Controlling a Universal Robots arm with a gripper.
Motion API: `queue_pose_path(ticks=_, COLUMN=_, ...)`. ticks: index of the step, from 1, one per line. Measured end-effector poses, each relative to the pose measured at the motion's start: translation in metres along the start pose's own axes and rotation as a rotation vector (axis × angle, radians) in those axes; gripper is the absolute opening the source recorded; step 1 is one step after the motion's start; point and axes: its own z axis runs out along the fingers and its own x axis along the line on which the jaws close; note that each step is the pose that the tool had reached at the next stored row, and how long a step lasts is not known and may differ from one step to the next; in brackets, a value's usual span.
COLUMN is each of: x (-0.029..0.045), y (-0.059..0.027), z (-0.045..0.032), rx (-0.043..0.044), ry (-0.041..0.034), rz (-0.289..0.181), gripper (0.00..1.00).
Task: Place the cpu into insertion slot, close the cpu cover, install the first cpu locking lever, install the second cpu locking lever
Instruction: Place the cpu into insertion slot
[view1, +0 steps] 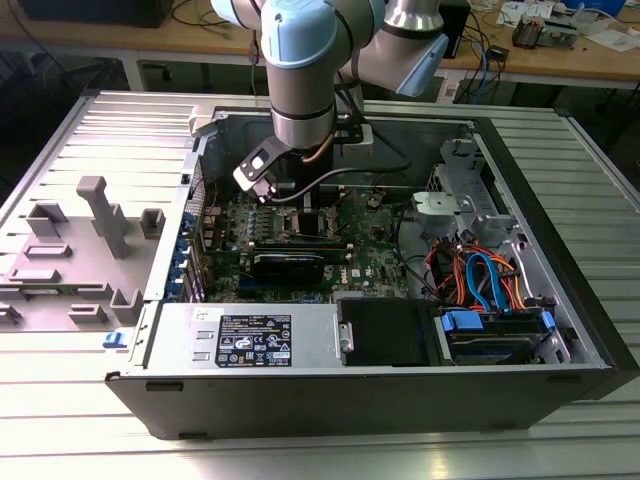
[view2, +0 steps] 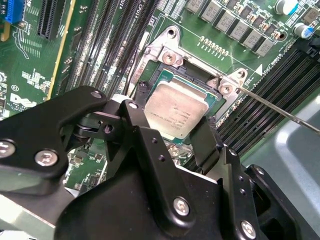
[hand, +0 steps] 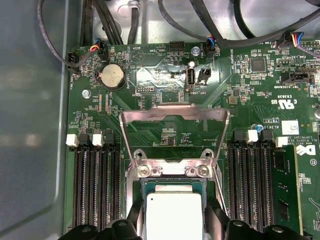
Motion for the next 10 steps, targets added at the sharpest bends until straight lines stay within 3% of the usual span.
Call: queue_pose_path(ticks=10, x=0.0001, y=0.0003, z=-0.0010, rx=0.0002, ry=-0.0002, rz=0.000, gripper=0.62)
